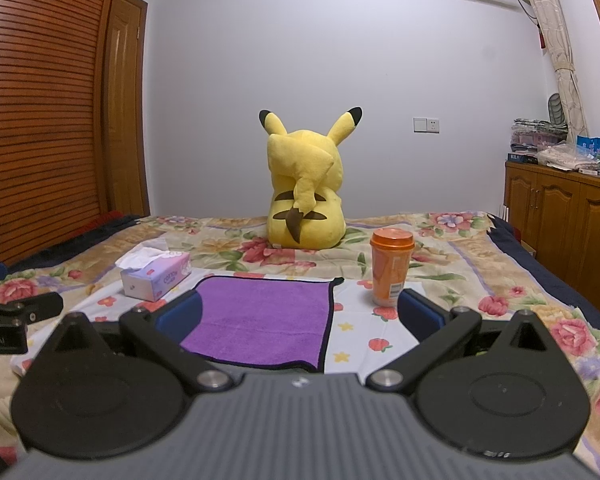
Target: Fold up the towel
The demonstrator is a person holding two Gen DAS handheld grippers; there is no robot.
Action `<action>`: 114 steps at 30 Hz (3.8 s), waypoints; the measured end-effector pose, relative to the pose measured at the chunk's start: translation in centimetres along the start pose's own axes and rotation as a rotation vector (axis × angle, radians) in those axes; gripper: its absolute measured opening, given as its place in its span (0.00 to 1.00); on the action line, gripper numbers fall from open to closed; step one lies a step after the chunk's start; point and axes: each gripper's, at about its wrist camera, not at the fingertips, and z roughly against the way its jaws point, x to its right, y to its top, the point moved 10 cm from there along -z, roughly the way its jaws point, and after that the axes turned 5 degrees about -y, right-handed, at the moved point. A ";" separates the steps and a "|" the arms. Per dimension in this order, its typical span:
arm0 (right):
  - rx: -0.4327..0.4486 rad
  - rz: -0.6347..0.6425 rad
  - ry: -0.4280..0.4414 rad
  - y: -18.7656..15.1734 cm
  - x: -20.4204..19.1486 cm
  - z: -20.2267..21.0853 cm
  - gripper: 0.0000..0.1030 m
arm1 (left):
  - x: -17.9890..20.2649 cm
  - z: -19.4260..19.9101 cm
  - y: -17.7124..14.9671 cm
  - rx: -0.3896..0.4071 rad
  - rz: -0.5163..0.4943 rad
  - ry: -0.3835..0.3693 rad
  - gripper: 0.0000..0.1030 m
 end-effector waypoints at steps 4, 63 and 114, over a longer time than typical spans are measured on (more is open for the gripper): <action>0.000 0.000 0.000 0.0 0.0 0.0 1.00 | 0.0 0.0 0.0 0.000 -0.001 0.000 1.00; -0.144 0.087 0.051 -2.1 -2.3 -8.1 1.00 | -0.2 -9.0 -3.1 -0.240 -0.073 -0.058 1.00; -0.542 0.071 0.155 -10.2 -3.1 -15.7 1.00 | -4.9 -18.7 -9.1 -0.538 0.099 -0.166 0.70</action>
